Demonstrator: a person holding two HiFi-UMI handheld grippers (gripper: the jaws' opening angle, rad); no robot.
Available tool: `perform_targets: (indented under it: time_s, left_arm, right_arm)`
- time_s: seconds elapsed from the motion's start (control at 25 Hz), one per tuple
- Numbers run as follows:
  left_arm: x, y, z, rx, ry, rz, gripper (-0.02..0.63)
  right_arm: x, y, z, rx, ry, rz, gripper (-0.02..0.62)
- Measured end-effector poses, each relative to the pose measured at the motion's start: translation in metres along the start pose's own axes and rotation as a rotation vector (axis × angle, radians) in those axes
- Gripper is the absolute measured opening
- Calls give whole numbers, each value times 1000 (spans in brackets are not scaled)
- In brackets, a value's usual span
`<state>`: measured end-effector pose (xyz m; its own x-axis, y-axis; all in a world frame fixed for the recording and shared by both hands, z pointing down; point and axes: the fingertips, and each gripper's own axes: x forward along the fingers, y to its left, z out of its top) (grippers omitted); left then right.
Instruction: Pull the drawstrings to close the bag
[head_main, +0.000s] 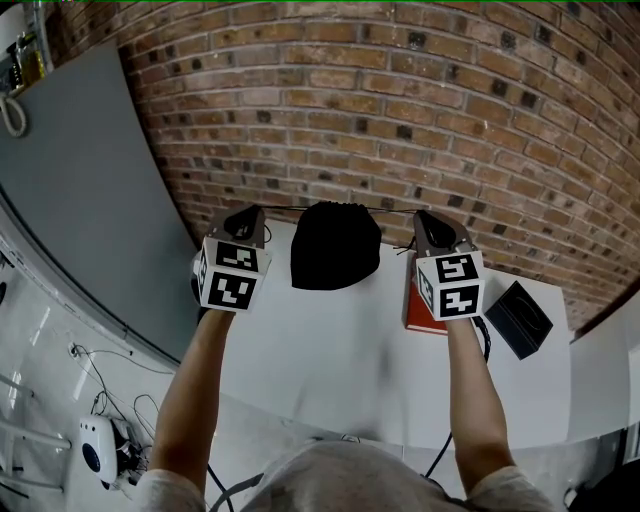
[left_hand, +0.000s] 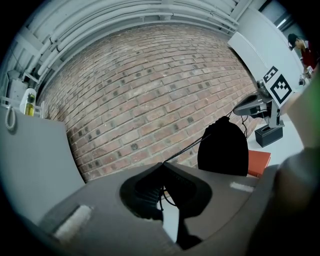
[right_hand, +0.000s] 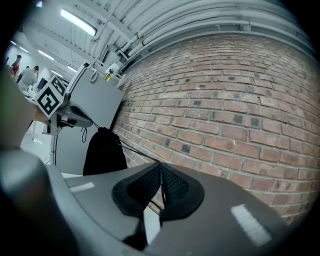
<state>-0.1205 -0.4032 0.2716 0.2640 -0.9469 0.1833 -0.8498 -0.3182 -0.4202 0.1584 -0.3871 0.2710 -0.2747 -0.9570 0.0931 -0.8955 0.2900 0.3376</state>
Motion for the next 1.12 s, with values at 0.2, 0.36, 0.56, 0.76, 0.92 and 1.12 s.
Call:
perform_targets:
  time_s: [0.2,0.36,0.56,0.76,0.92,1.12]
  left_arm:
    - [2,-3,4,0,-10,-2,8]
    - [3,-6,1,-3,-3,-5,8]
    - [4,-9,2,-6,-5,-8,8]
    - [2,-10,4,-6,-2,-6,8]
    - [2,-12,5,-6,-3,-6,8]
    - [1,-15,6,5,-4,-9,8]
  right_arm:
    - [0,-3,-2,14,1,-6,5]
    - [-1,-5,-1,26,-4,-4,5]
    - [-4,-8,-2,32,-6,-5,5]
    - [-6,-9,-2,32,-5,-5,5]
    - [-7,-10,-2,32,-7,-4,5]
    - [-8,-11,-4,29,-9,0,6]
